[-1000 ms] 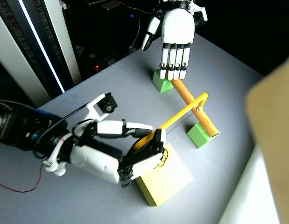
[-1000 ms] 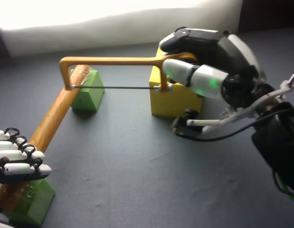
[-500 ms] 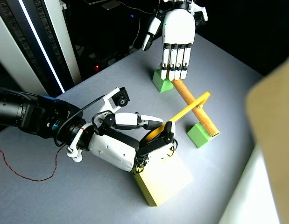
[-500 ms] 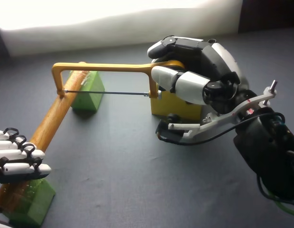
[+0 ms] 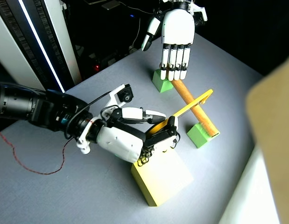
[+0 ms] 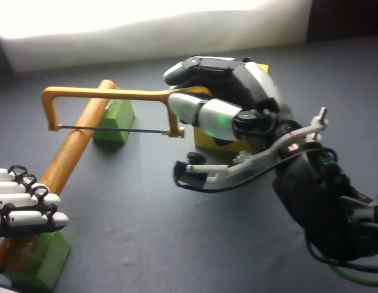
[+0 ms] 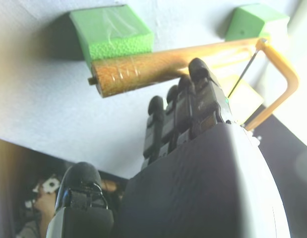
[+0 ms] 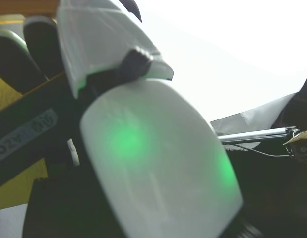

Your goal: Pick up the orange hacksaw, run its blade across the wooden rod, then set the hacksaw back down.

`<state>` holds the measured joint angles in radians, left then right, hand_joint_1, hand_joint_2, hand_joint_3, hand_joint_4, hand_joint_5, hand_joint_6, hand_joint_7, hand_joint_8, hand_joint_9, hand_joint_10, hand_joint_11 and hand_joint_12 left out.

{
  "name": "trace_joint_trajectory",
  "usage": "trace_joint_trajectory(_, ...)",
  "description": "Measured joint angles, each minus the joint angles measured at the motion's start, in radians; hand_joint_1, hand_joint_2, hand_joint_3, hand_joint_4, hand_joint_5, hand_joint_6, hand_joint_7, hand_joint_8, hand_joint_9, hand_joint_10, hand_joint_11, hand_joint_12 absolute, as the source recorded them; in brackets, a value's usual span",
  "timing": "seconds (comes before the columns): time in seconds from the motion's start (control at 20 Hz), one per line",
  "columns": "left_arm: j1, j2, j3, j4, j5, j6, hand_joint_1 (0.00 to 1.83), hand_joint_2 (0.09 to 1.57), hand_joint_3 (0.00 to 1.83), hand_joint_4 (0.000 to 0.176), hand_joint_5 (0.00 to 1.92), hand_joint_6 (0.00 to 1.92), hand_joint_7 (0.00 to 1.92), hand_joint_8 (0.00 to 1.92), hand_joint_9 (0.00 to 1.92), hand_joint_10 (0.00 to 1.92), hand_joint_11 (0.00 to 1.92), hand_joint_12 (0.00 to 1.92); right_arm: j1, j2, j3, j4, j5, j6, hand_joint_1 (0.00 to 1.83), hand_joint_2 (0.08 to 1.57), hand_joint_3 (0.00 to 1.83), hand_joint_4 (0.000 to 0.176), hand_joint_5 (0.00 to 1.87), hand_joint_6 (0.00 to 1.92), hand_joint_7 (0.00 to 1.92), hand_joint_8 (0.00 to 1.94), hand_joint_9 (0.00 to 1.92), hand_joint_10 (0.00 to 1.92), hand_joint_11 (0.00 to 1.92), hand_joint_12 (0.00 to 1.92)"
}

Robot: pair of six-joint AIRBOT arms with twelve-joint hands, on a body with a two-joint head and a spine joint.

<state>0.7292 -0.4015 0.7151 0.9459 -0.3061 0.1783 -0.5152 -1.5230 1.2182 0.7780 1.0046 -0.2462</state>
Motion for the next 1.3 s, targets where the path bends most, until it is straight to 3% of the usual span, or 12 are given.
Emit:
trace_joint_trajectory(0.35,0.0,0.0,-0.01,0.0,0.004,0.0,0.0,1.17,0.0,0.0,0.14,0.0,0.08,0.0,0.1,0.0,0.0,0.4,0.014,-0.07,0.038,0.04,-0.057,-0.046,1.37,1.12,0.0,0.0,0.89,0.91,0.93,1.08,0.99,1.27,0.89,1.33)
trace_joint_trajectory(0.45,0.0,0.0,-0.013,0.0,0.003,0.0,0.0,1.17,0.0,0.0,0.1,0.0,0.05,0.0,0.07,0.0,0.0,0.3,0.019,-0.091,0.046,0.073,-0.062,-0.061,1.37,1.12,0.0,0.0,0.9,0.89,0.94,1.06,1.0,1.26,0.91,1.3)
trace_joint_trajectory(0.8,0.0,0.0,-0.014,0.0,0.004,0.0,0.0,1.18,0.0,0.0,0.1,0.0,0.06,0.0,0.08,0.0,0.0,0.31,0.058,-0.176,0.08,0.135,-0.064,-0.111,1.37,1.13,0.0,0.0,0.88,0.95,0.91,1.1,0.97,1.29,0.9,1.32)
trace_joint_trajectory(1.1,-0.002,0.0,-0.014,0.0,0.005,0.0,0.0,1.17,0.0,0.0,0.09,0.0,0.06,0.0,0.07,0.0,0.0,0.27,0.072,-0.193,0.095,0.157,-0.062,-0.145,1.37,1.12,0.0,0.0,0.89,0.93,0.92,1.08,1.01,1.24,0.91,1.29)
trace_joint_trajectory(1.3,-0.002,0.0,-0.014,0.0,0.003,0.0,0.0,1.17,0.0,0.0,0.08,0.0,0.05,0.0,0.07,0.0,0.0,0.26,0.053,-0.158,0.072,0.116,-0.059,-0.15,1.37,1.12,0.0,0.0,0.9,0.92,0.92,1.09,1.01,1.23,0.92,1.26)
